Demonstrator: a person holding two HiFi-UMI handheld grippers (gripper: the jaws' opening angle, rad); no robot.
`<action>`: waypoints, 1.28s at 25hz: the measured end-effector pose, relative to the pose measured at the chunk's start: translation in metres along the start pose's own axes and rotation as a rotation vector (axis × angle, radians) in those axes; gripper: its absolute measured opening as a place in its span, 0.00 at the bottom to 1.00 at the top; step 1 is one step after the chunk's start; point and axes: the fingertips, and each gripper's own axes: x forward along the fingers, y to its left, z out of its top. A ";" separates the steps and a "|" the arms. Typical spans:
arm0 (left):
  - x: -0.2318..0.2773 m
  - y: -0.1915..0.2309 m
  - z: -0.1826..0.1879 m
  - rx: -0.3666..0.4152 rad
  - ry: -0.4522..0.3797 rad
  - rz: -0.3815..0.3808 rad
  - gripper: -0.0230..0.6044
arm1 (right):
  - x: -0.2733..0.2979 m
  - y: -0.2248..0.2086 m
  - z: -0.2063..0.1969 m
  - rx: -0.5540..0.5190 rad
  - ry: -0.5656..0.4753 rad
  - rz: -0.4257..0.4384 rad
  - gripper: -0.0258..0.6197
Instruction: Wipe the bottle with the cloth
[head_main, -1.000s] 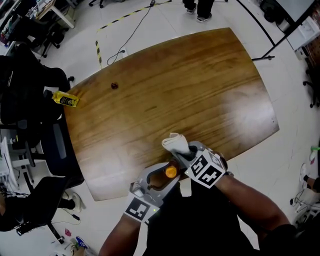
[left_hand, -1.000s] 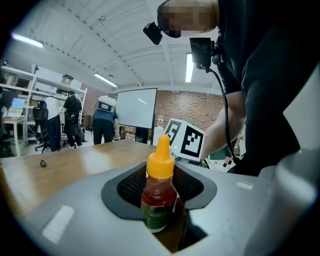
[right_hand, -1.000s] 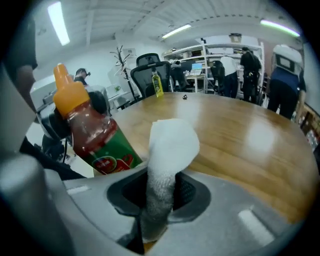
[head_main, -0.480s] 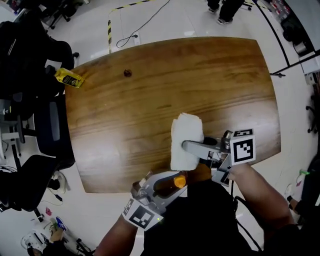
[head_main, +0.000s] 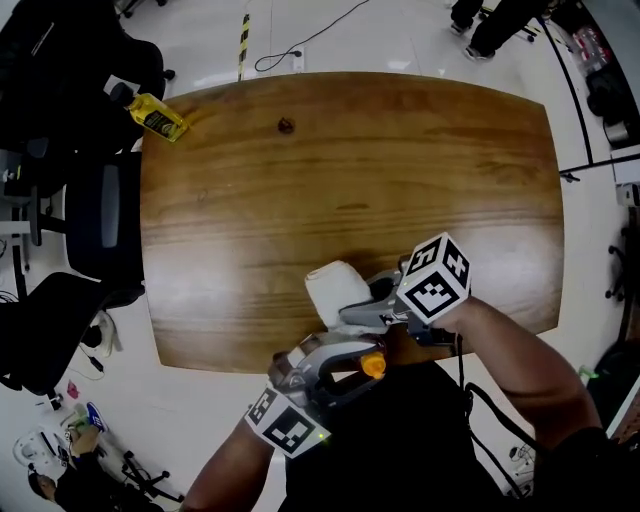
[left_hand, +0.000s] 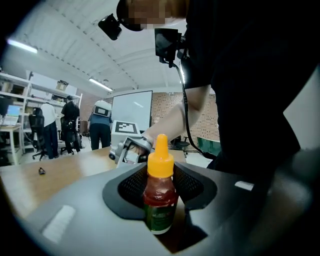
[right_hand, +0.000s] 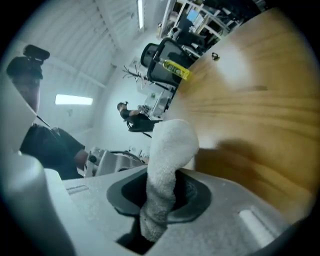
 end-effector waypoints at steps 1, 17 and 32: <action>0.000 0.000 0.000 0.004 0.000 0.000 0.32 | 0.004 -0.003 -0.003 -0.032 0.044 -0.014 0.15; -0.004 0.004 -0.008 0.017 -0.014 -0.018 0.32 | 0.013 -0.040 -0.009 -0.490 0.215 -0.423 0.15; -0.010 0.015 -0.029 -0.017 -0.036 0.040 0.32 | -0.158 0.038 -0.045 -0.171 -0.586 -0.903 0.15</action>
